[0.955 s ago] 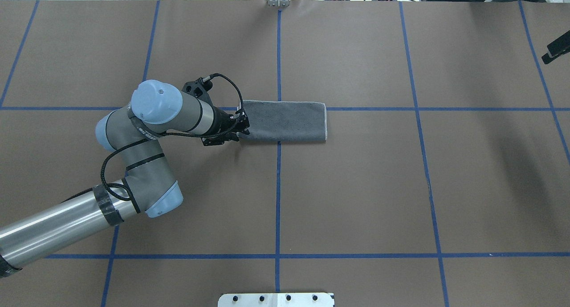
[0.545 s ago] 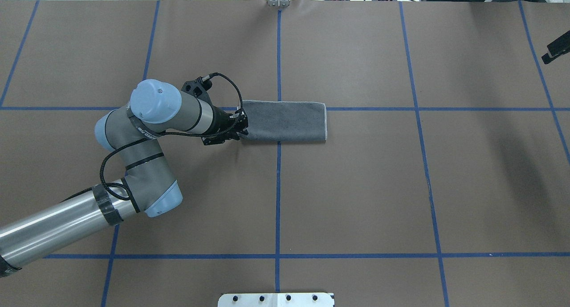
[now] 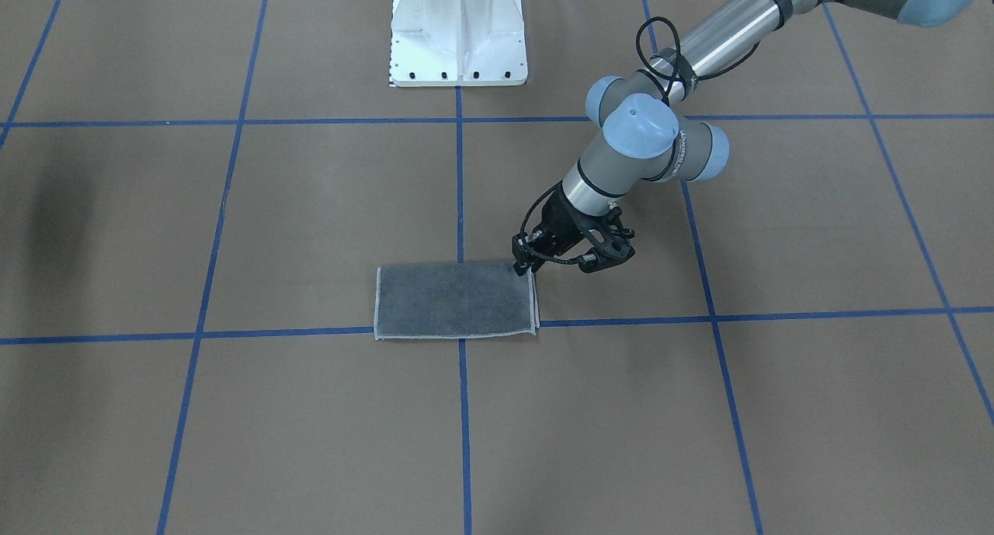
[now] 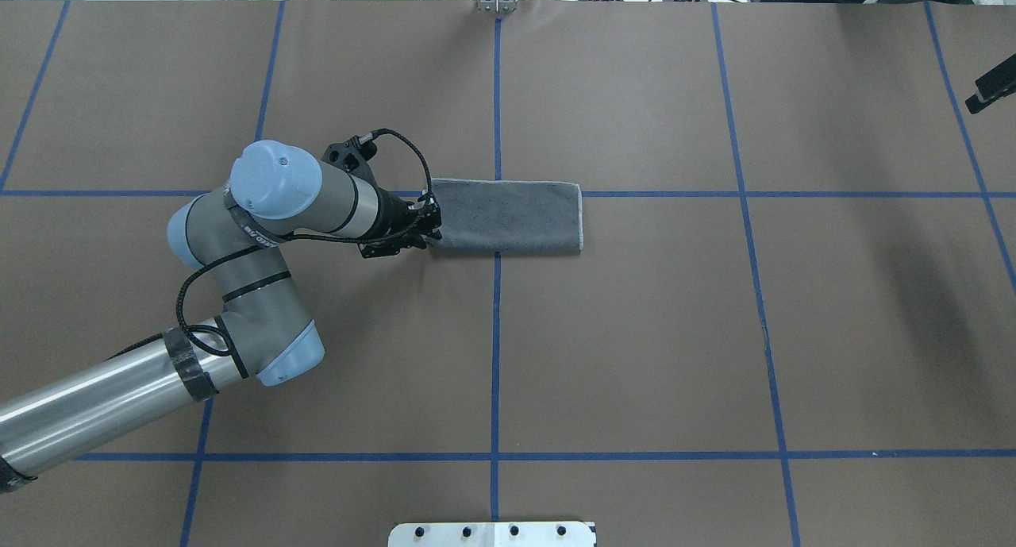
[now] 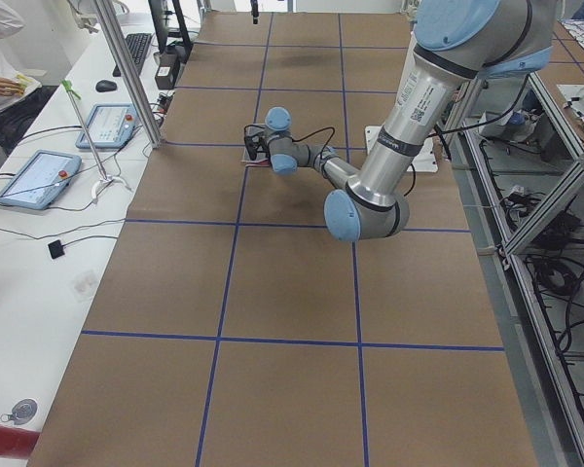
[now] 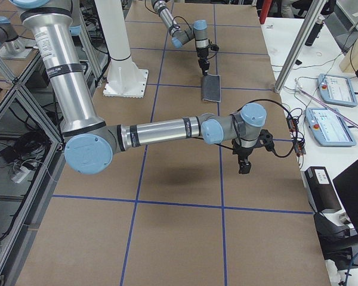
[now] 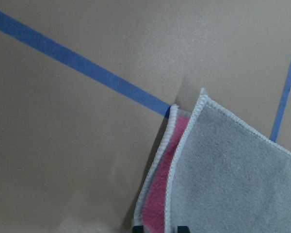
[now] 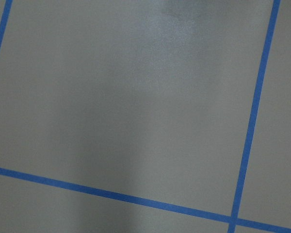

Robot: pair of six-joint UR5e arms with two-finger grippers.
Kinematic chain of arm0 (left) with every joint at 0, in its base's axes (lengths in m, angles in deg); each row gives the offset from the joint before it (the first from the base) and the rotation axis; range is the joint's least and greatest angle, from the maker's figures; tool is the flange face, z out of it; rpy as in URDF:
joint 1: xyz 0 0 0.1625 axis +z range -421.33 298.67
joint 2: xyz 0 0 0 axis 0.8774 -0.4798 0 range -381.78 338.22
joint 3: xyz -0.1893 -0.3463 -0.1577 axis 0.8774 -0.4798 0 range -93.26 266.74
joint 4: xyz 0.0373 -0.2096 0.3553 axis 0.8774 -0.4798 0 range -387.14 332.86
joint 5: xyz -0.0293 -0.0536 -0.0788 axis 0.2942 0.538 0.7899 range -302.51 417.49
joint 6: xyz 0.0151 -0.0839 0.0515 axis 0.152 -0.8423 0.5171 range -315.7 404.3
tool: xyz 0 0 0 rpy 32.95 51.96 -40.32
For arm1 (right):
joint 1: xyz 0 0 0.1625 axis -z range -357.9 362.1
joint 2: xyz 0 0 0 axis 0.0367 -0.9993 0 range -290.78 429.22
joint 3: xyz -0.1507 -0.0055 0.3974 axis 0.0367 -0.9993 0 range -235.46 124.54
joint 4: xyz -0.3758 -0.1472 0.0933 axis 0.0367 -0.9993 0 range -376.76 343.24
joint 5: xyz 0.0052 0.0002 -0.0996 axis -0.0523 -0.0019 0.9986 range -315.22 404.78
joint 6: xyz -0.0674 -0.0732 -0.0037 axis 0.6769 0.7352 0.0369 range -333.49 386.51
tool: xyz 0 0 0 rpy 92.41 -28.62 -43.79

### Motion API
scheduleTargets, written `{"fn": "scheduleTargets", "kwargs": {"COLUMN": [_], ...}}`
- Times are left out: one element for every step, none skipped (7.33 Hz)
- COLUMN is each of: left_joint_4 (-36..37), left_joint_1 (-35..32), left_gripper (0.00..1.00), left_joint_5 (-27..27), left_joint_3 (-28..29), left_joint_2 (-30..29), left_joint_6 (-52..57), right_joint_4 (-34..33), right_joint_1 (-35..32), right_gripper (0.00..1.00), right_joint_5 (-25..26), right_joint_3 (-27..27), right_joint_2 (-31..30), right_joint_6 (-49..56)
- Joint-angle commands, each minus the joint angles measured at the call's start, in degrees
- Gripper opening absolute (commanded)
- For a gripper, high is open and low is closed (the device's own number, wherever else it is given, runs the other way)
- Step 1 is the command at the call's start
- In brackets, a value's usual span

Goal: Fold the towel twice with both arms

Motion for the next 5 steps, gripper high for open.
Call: {"fn": "scheduleTargets", "kwargs": {"left_joint_4": [0.0, 0.0, 0.0, 0.0, 0.0], "left_joint_1": [-0.07, -0.07, -0.15, -0.15, -0.15], "left_gripper": [0.32, 0.31, 0.3, 0.28, 0.27], "left_joint_5": [0.17, 0.17, 0.17, 0.17, 0.17], "left_joint_3": [-0.09, -0.18, -0.61, -0.88, -0.88], "left_joint_2": [0.0, 0.0, 0.18, 0.18, 0.18], "left_joint_6": [0.0, 0.0, 0.0, 0.0, 0.0], "right_joint_4": [0.0, 0.0, 0.0, 0.0, 0.0], "right_joint_1": [0.0, 0.0, 0.0, 0.0, 0.0], "right_gripper": [1.0, 1.0, 1.0, 1.0, 1.0], "right_joint_5": [0.0, 0.09, 0.0, 0.0, 0.0], "right_joint_3": [0.02, 0.02, 0.02, 0.02, 0.02], "right_joint_2": [-0.01, -0.01, -0.01, -0.01, -0.01], "right_joint_6": [0.0, 0.0, 0.0, 0.0, 0.0]}}
